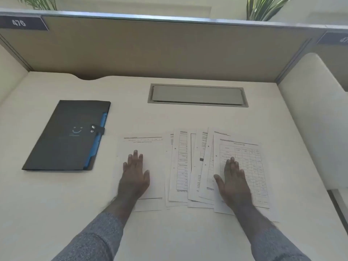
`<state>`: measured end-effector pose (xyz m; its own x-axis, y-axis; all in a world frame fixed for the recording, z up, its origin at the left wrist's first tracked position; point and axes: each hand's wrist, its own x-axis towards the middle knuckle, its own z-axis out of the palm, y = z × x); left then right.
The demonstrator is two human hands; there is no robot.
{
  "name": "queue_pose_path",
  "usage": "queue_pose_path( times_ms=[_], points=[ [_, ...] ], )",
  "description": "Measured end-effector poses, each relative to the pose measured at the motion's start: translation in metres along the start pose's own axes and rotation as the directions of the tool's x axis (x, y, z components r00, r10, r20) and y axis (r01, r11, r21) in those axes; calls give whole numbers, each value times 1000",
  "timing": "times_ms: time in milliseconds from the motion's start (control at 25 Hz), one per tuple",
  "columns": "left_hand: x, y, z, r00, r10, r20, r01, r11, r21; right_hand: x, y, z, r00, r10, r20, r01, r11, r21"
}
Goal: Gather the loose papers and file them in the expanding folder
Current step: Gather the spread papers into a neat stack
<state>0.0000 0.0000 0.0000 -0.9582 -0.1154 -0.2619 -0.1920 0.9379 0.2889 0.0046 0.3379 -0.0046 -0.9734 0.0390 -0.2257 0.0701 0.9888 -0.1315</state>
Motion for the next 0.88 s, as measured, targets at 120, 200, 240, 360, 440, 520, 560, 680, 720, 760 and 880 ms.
queue_pose_path(
  times_ms=[120,200,240,360,440,520,560,680,720,760,880],
  points=[
    [2,-17,-12,951,-224,-215,235,972,24,4,12,-9,993,93,-76,-99,992,-72],
    [3,-31,-21,868,-423,-260,415,906,-89,8,25,-18,975,202,-89,-211,973,-97],
    [3,-34,-24,828,-513,-227,501,858,-114,10,32,-23,957,280,-80,-285,955,-76],
    [9,-40,-30,734,-672,-98,661,740,-126,16,57,-36,849,528,9,-528,849,37],
    [14,-40,-32,716,-694,-71,684,718,-130,19,68,-42,780,621,78,-626,773,107],
    [17,-38,-31,726,-684,-65,674,728,-125,19,72,-41,756,646,106,-654,742,150],
    [18,-37,-31,732,-679,-63,669,733,-126,19,72,-42,756,646,106,-654,742,144],
    [19,-34,-34,755,-653,-52,641,753,-146,18,68,-41,766,637,85,-643,758,108],
    [18,-33,-36,766,-640,-51,628,764,-148,19,66,-41,773,629,81,-634,766,105],
    [17,-31,-36,779,-625,-53,613,776,-149,19,64,-41,781,620,76,-625,774,105],
    [15,-28,-36,805,-590,-65,577,803,-149,24,56,-40,797,599,71,-603,791,102]
  ],
)
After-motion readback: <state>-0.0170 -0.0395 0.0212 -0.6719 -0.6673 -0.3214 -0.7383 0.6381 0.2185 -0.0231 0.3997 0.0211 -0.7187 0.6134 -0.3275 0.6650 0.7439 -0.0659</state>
